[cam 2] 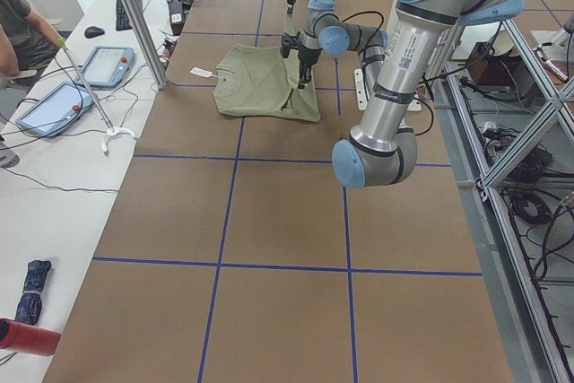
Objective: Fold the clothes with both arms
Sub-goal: 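Lift the hem with both grippers and fold it toward the collar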
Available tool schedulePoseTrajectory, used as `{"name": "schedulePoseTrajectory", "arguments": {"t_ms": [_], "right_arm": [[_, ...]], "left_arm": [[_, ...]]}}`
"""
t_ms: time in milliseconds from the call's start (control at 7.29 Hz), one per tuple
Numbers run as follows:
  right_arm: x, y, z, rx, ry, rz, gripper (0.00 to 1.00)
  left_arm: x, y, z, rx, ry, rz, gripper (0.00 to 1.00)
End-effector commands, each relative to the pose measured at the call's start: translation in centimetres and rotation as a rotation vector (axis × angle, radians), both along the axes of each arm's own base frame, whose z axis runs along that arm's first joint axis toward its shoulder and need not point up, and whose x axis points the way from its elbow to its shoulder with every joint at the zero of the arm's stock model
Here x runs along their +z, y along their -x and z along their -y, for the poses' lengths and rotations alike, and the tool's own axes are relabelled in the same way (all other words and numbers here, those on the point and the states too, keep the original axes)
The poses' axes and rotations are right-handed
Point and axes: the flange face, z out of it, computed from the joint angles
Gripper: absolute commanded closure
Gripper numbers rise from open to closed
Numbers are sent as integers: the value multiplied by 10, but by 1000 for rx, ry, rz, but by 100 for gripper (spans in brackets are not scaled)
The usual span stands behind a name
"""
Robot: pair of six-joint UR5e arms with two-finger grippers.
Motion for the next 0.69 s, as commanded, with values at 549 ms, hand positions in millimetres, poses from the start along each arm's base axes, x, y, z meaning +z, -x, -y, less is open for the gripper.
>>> {"name": "schedulePoseTrajectory", "arguments": {"t_ms": [549], "right_arm": [[24,71,148,143,38,-138,100]], "left_arm": [[69,-48,189,-178,-37,-18,100]]}}
